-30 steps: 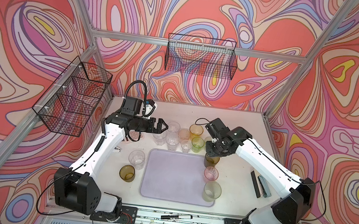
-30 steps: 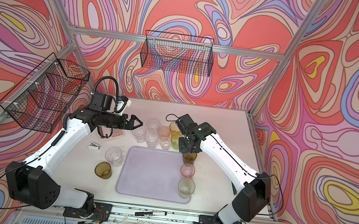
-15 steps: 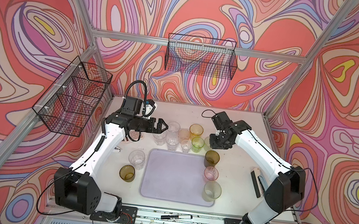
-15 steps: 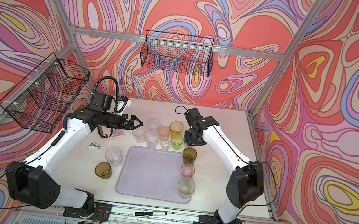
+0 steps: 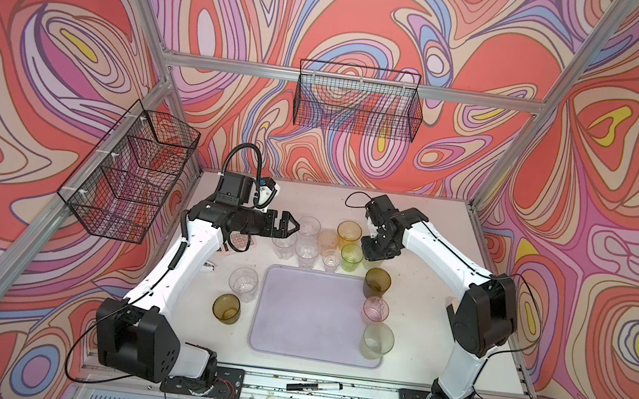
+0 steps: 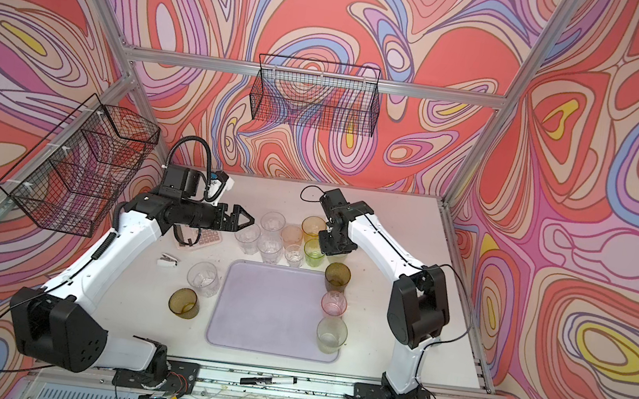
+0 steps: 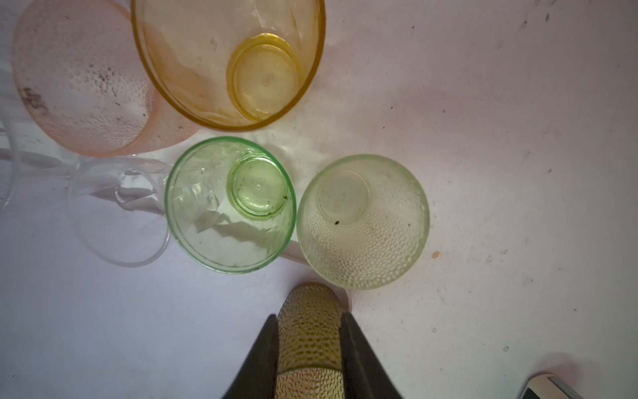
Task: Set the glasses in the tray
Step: 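Raise the right gripper and swing it toward the far glass cluster, then position the right gripper above the green glasses farthest from the robot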
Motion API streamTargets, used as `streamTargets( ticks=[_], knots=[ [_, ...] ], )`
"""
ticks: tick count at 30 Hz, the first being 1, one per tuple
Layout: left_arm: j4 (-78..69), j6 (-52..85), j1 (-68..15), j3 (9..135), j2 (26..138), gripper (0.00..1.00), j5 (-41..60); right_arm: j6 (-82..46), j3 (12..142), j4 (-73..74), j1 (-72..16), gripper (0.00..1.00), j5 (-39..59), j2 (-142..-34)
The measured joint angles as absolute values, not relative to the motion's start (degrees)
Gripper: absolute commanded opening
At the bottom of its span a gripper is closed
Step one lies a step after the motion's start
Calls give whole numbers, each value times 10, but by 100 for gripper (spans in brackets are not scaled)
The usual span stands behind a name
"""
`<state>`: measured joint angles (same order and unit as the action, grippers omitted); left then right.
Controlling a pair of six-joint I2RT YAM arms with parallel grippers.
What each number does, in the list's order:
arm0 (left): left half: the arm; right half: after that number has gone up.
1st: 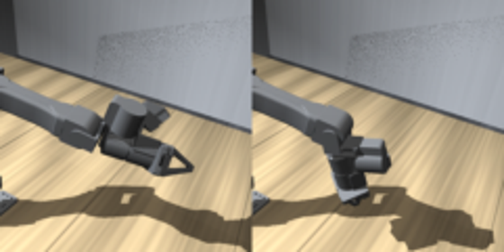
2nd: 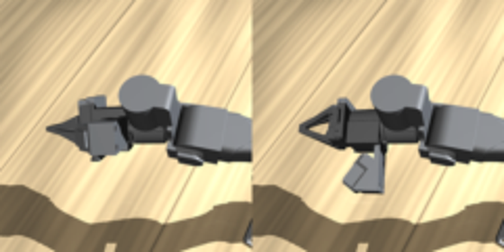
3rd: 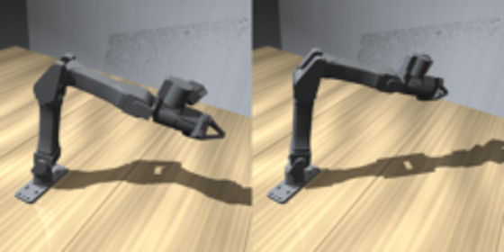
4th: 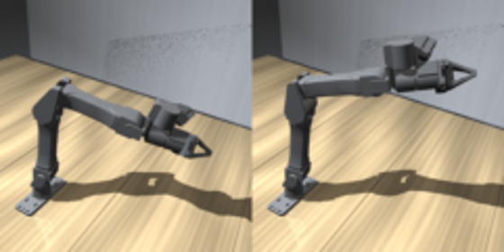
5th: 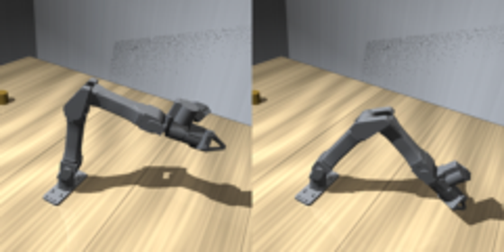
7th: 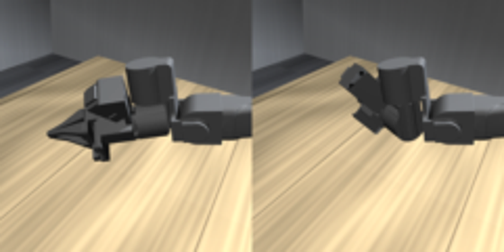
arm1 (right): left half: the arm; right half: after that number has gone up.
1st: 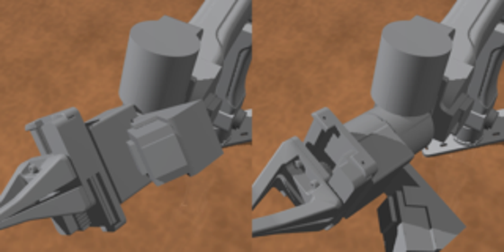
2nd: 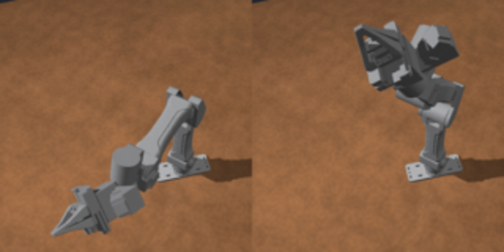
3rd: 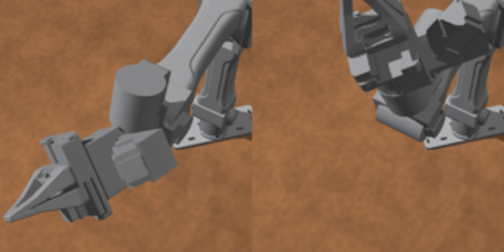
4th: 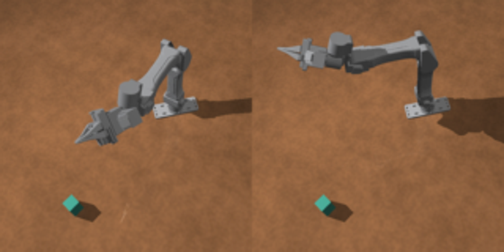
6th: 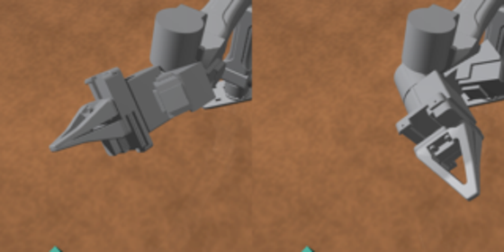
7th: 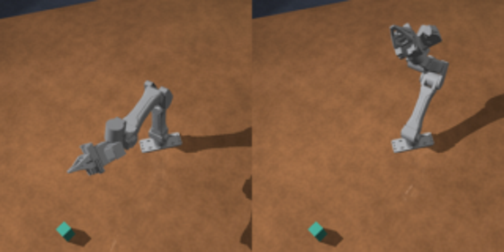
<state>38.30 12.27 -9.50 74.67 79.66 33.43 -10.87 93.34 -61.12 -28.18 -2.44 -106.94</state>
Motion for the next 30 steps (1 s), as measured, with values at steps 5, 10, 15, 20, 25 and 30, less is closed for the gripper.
streamTargets(
  ticks=[5, 10, 15, 20, 25, 30],
  knots=[
    [383, 123, -95, 747, 797, 99, 335, -95, 934, -608, -282, 28, -15, -1080],
    [383, 123, -95, 746, 797, 99, 335, -83, 934, -603, -282, 28, -14, -1080],
    [383, 126, -95, 746, 797, 99, 338, -75, 934, -597, -281, 28, -14, -1083],
    [383, 127, -95, 746, 797, 99, 339, -70, 934, -594, -279, 27, -15, -1089],
    [383, 127, -95, 746, 797, 99, 339, -66, 934, -591, -275, 26, -17, -1099],
    [383, 127, -95, 746, 797, 99, 339, -65, 934, -590, -273, 25, -19, -1110]
  ],
)
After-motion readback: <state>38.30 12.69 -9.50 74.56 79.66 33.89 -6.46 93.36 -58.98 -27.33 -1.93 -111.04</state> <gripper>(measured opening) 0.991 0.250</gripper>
